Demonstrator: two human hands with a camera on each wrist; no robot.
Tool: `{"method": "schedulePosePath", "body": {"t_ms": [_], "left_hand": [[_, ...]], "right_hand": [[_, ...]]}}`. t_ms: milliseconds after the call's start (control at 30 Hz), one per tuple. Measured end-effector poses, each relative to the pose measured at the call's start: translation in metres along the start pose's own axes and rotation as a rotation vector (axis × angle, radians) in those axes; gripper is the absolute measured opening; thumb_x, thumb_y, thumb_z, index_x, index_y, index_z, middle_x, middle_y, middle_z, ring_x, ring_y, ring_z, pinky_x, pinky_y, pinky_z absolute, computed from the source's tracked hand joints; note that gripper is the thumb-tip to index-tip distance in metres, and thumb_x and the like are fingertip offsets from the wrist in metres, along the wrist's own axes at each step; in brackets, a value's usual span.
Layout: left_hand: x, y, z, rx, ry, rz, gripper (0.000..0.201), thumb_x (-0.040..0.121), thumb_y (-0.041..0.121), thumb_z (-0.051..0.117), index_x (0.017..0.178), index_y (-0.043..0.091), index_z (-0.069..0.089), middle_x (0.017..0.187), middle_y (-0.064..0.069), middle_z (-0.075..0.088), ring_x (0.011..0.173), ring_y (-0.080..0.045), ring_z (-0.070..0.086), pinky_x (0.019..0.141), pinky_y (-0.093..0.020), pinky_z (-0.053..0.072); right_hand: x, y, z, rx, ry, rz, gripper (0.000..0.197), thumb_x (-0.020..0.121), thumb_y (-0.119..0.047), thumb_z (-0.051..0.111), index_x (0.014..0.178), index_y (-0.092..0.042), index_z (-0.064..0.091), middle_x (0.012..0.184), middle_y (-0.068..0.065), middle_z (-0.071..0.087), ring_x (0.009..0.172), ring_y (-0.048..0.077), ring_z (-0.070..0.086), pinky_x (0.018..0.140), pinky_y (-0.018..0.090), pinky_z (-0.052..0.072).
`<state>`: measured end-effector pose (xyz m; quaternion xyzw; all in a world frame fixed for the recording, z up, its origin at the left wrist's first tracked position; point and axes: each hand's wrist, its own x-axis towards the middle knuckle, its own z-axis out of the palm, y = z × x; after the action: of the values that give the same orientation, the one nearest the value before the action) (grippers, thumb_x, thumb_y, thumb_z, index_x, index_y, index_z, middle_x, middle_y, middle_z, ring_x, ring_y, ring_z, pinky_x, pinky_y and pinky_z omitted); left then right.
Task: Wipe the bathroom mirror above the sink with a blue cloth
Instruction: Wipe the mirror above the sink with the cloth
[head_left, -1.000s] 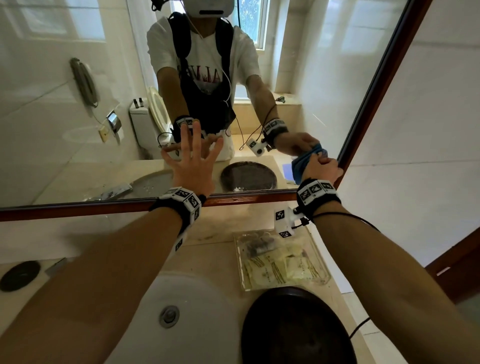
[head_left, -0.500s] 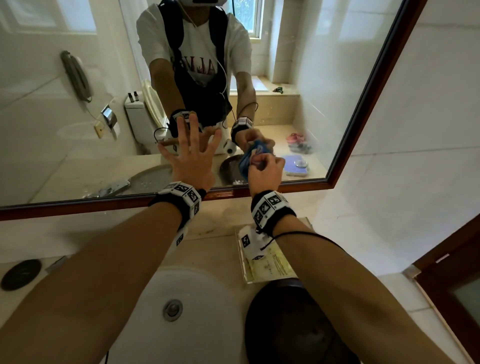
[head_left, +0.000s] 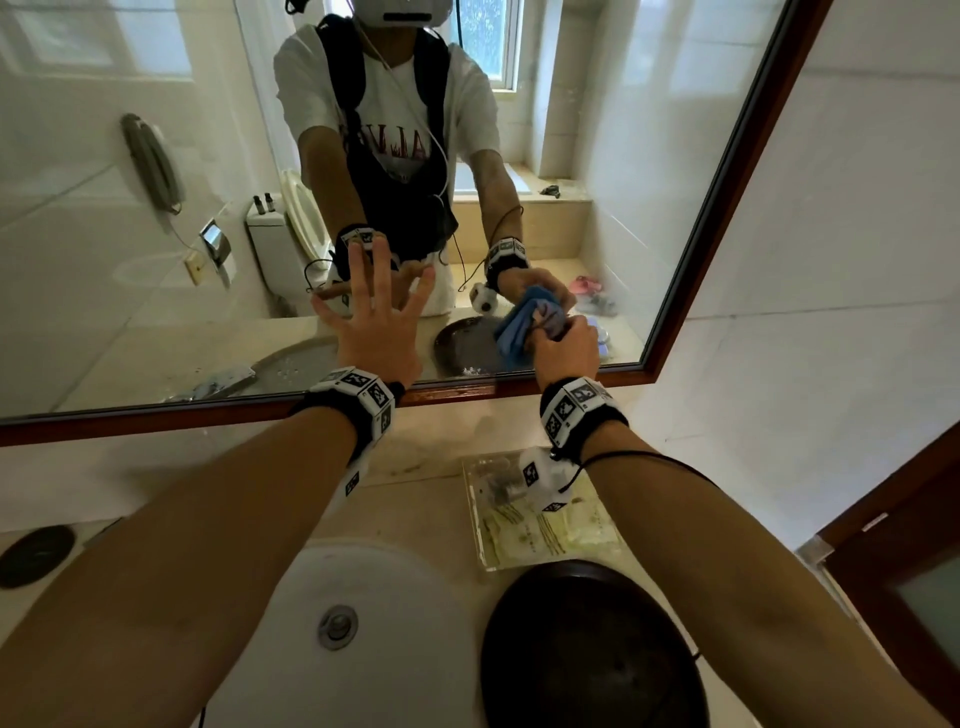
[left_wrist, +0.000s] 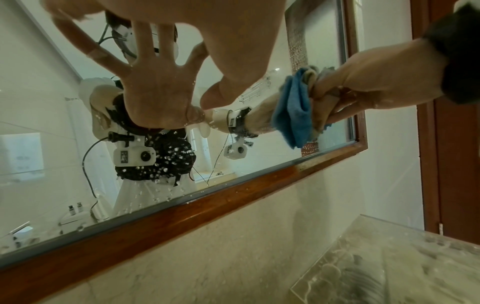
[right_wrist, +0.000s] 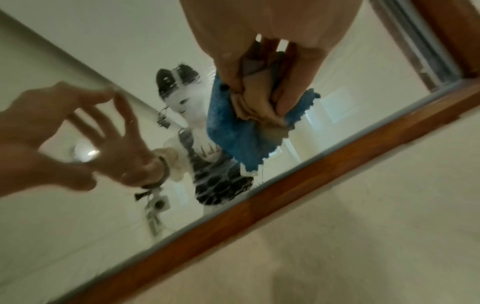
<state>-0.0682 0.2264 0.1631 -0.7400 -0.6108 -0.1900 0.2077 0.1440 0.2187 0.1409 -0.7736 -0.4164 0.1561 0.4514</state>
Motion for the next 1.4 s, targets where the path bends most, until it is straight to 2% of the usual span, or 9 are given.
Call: {"method": "schedulePosePath", "body": {"t_ms": [167,300,567,767,867,967,1133,1267,1400], "left_hand": [[0.001,0.000,0.000,-0.006,-0.009,-0.005,0.099,0.075,0.019,0.064,0.150,0.040,0.003,0.157,-0.016,-0.018,0.143,-0.042,-0.016,0.095,-0.080,0.019],[0.000,0.000,0.000,0.006,-0.003,0.000,0.099,0.076,0.022,0.062,0.150,0.040,-0.001,0.157,-0.017,-0.018,0.143,-0.042,-0.016,0.096,-0.080,0.018],[-0.001,0.000,0.003,-0.010,0.039,0.000,0.101,0.072,0.018,0.060,0.151,0.039,0.000,0.158,-0.018,-0.012,0.144,-0.043,-0.010,0.097,-0.081,0.014],[-0.001,0.001,0.005,0.012,0.074,0.000,0.098,0.069,0.021,0.057,0.151,0.039,0.006,0.159,-0.020,-0.005,0.144,-0.044,-0.004,0.096,-0.080,0.012],[-0.001,0.002,0.003,0.006,0.080,-0.014,0.090,0.070,0.021,0.042,0.151,0.040,0.007,0.159,-0.019,-0.003,0.145,-0.043,-0.003,0.097,-0.080,0.017],[0.002,0.007,0.003,-0.036,0.062,-0.041,0.093,0.069,0.016,0.049,0.150,0.039,0.010,0.159,-0.019,-0.006,0.144,-0.043,-0.007,0.098,-0.078,0.017],[0.004,0.030,-0.004,-0.044,0.093,-0.009,0.083,0.071,0.027,0.046,0.149,0.035,0.018,0.159,-0.020,-0.004,0.145,-0.041,-0.003,0.099,-0.077,0.016],[0.014,0.043,-0.004,-0.013,0.130,0.020,0.094,0.071,0.036,0.069,0.149,0.034,0.016,0.158,-0.017,-0.005,0.145,-0.041,-0.001,0.099,-0.078,0.017],[0.023,0.051,-0.006,-0.033,0.128,0.023,0.093,0.075,0.053,0.066,0.149,0.035,0.013,0.159,-0.017,-0.004,0.145,-0.041,-0.003,0.100,-0.078,0.014]], "right_hand": [[0.029,0.012,-0.044,0.079,0.253,0.130,0.046,0.087,-0.034,0.058,0.122,-0.005,0.049,0.128,0.018,0.048,0.112,0.037,0.055,0.095,0.043,0.045],[0.043,0.018,-0.064,0.059,0.346,0.123,0.042,0.089,-0.032,0.057,0.121,-0.007,0.048,0.129,0.015,0.045,0.108,0.038,0.056,0.091,0.041,0.045],[0.005,-0.022,-0.009,-0.001,0.133,0.000,0.053,0.089,-0.032,0.057,0.136,-0.012,0.042,0.134,0.014,0.045,0.115,0.036,0.052,0.095,0.041,0.042],[-0.037,-0.036,0.038,-0.118,-0.059,-0.316,0.042,0.087,-0.032,0.061,0.119,-0.008,0.050,0.131,0.014,0.044,0.109,0.035,0.053,0.087,0.039,0.045],[-0.047,-0.037,0.042,-0.123,-0.073,-0.378,0.039,0.087,-0.038,0.061,0.113,-0.010,0.053,0.124,0.012,0.045,0.104,0.033,0.053,0.085,0.038,0.046],[-0.044,-0.030,0.036,-0.110,-0.074,-0.433,0.033,0.087,-0.037,0.061,0.107,-0.011,0.056,0.117,0.010,0.047,0.098,0.030,0.056,0.082,0.035,0.047],[-0.022,-0.025,0.016,-0.132,-0.068,-0.407,0.029,0.091,-0.029,0.056,0.113,-0.010,0.054,0.121,0.012,0.046,0.098,0.032,0.057,0.081,0.037,0.047],[0.001,-0.020,-0.004,-0.100,-0.021,-0.342,0.029,0.091,-0.027,0.055,0.112,-0.008,0.053,0.123,0.014,0.047,0.097,0.033,0.059,0.080,0.037,0.046],[0.027,-0.011,-0.029,0.129,0.082,-0.179,0.025,0.086,-0.032,0.061,0.100,-0.019,0.046,0.105,0.007,0.060,0.086,0.027,0.061,0.081,0.040,0.052]]}}
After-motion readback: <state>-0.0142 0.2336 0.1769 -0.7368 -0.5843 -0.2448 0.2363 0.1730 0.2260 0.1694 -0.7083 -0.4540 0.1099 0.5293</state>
